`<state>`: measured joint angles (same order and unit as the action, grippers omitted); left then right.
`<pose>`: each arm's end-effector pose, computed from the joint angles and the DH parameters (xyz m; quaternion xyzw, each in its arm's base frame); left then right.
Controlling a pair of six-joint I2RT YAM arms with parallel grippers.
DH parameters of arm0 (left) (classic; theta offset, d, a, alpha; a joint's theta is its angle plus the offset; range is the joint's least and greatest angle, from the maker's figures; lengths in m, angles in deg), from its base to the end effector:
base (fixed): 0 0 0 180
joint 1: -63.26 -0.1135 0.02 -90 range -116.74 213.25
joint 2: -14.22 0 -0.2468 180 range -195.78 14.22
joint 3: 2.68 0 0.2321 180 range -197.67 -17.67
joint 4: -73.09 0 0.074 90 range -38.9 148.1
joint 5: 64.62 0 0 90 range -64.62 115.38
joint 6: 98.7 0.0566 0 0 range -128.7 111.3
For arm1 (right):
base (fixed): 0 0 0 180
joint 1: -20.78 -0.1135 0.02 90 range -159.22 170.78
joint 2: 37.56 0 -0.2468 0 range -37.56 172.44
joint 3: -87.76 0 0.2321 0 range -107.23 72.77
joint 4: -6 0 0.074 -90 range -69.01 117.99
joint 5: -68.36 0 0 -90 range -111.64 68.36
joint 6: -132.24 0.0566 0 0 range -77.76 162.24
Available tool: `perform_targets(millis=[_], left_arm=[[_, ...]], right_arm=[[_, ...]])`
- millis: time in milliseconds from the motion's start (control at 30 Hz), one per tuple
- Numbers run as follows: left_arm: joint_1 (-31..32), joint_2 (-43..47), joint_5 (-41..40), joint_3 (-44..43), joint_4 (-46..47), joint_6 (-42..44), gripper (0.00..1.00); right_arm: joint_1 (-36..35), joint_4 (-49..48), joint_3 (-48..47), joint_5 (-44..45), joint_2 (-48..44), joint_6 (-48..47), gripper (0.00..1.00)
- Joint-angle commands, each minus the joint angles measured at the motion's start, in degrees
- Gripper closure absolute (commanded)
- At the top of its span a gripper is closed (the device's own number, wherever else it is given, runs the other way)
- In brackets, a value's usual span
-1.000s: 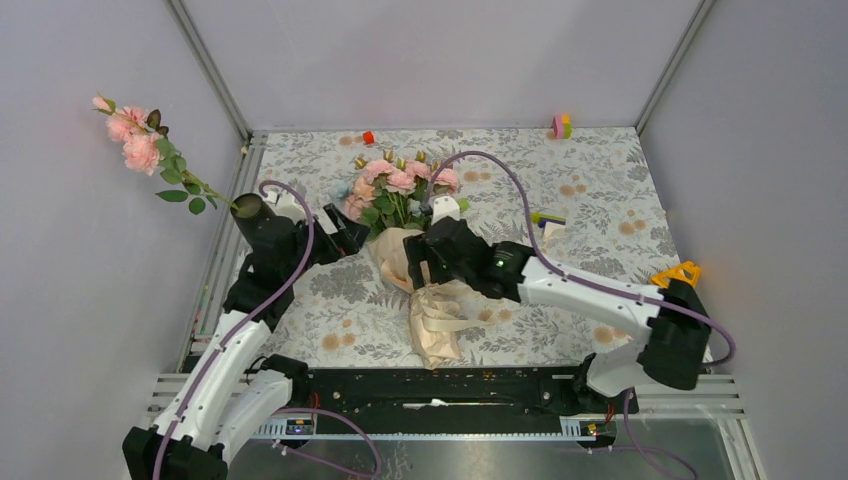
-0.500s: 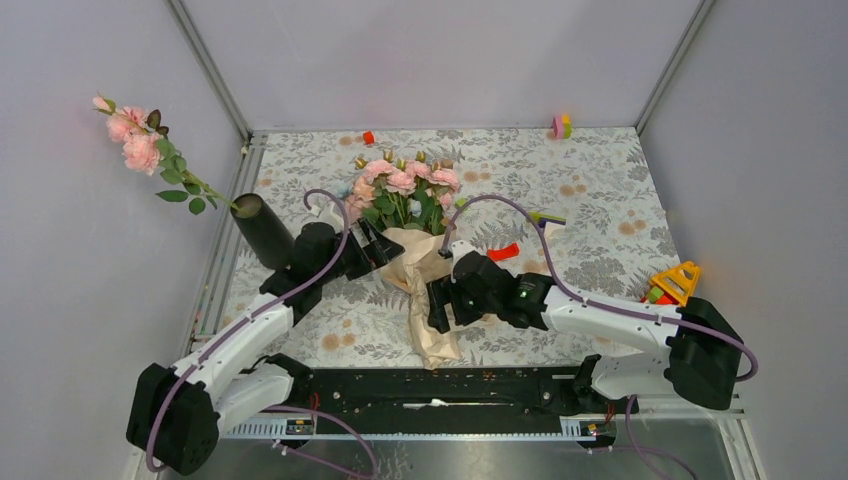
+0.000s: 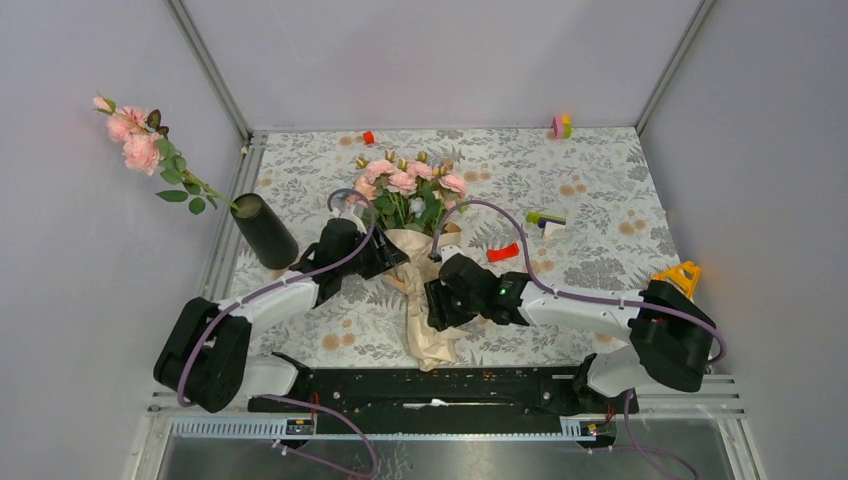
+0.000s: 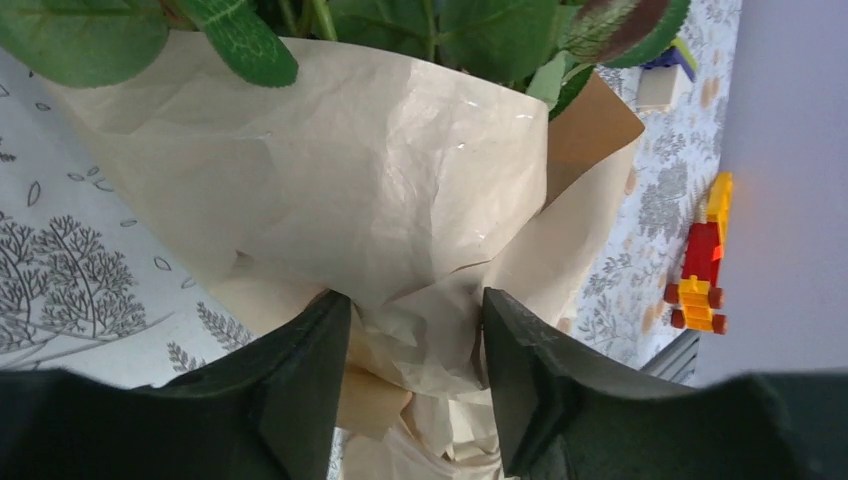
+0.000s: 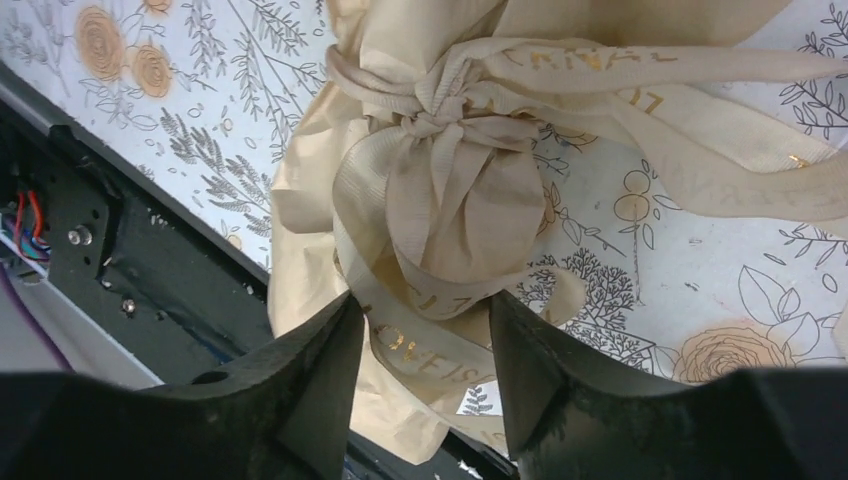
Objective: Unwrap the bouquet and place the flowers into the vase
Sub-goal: Untie the ribbon from the wrapping paper.
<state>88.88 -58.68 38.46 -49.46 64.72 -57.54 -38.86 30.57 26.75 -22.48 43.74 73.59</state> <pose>0.2309 -0.1250 0.1741 -0.1250 0.8719 -0.3602 0.3074 0.1473 0.2532 0.1849 -0.2284 0.8947 0.2785 0.2642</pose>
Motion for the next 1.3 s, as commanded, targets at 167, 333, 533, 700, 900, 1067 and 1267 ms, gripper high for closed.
perform_targets(millis=[167, 333, 533, 700, 900, 1067, 1267], left_arm=[[0.3, -9.84, 1.07, -5.41, 11.31, 2.2, 0.65], [0.3, -15.63, 0.9, -10.12, 13.66, 2.6, 0.67], [0.21, -19.67, -0.75, -14.13, 14.62, 3.39, 0.67], [0.21, -19.55, -1.36, -14.21, 14.29, 3.7, 0.63], [0.23, -15.08, -3.07, -13.91, 10.25, 5.73, 0.26], [0.06, -6.31, -7.78, -12.88, 2.19, 7.24, 0.05], [-0.14, 4.27, -8.09, -9.07, -3.19, 7.14, 0.01]], right_arm=[[-0.26, -3.5, -4.7, 8.31, 4.68, -1.62, 0.62], [1.19, -5.24, -8.03, 10.29, 8.49, -3.04, 0.68], [6.01, -8.85, -10.26, 6.1, 11.52, -3.33, 0.69], [7.0, -8.57, -11.47, 2.67, 11.17, -5.39, 0.66], [6.99, -3.51, -12.0, 3.13, 5.6, -7.17, 0.49], [6.95, 3.58, -12.03, 4.87, -1.9, -8.38, 0.24], [8.21, 7.46, -7.11, 1.2, -8.48, -9.33, 0.12]])
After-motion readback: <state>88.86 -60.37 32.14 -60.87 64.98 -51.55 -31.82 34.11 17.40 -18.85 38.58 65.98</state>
